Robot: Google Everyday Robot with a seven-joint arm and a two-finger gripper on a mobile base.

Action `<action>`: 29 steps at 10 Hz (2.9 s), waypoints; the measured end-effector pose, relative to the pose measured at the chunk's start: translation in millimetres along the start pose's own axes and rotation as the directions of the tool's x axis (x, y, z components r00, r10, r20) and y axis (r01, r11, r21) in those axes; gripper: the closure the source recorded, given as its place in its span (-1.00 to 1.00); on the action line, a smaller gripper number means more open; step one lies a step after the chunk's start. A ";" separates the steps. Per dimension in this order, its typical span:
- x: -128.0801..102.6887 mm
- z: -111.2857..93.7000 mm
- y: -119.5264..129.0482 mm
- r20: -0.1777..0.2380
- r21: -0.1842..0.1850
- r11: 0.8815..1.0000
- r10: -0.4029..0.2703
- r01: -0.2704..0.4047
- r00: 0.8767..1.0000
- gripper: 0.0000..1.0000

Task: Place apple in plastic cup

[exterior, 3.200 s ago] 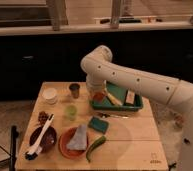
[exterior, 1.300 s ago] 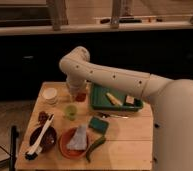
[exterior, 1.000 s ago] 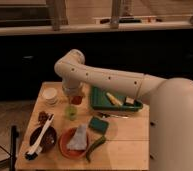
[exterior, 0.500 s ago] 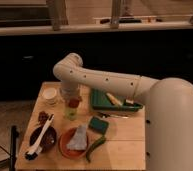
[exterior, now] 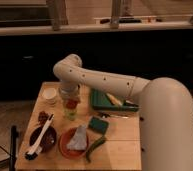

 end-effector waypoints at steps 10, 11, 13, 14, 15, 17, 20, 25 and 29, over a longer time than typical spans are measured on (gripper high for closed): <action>1.3 13.9 -6.4 0.030 0.033 0.999 0.007 -0.008 1.000 0.94; 1.6 14.8 -6.7 0.031 0.033 0.999 0.007 -0.008 0.999 0.94; 2.3 15.0 -7.2 0.031 0.036 0.999 0.005 -0.006 1.000 0.94; 2.5 15.2 -7.8 0.031 0.036 0.999 0.003 -0.004 1.000 0.94; 3.0 15.1 -8.4 0.031 0.037 0.999 0.000 -0.002 1.000 0.92; 4.8 15.3 -11.1 0.034 0.044 0.999 -0.009 0.007 0.999 0.57; 5.3 15.9 -12.8 0.042 0.041 0.999 -0.013 0.012 0.999 0.00; 5.5 16.3 -11.2 0.050 0.026 1.000 -0.007 0.006 0.999 -0.60; 6.2 16.1 -11.6 0.050 0.018 1.000 -0.010 0.009 0.999 -0.60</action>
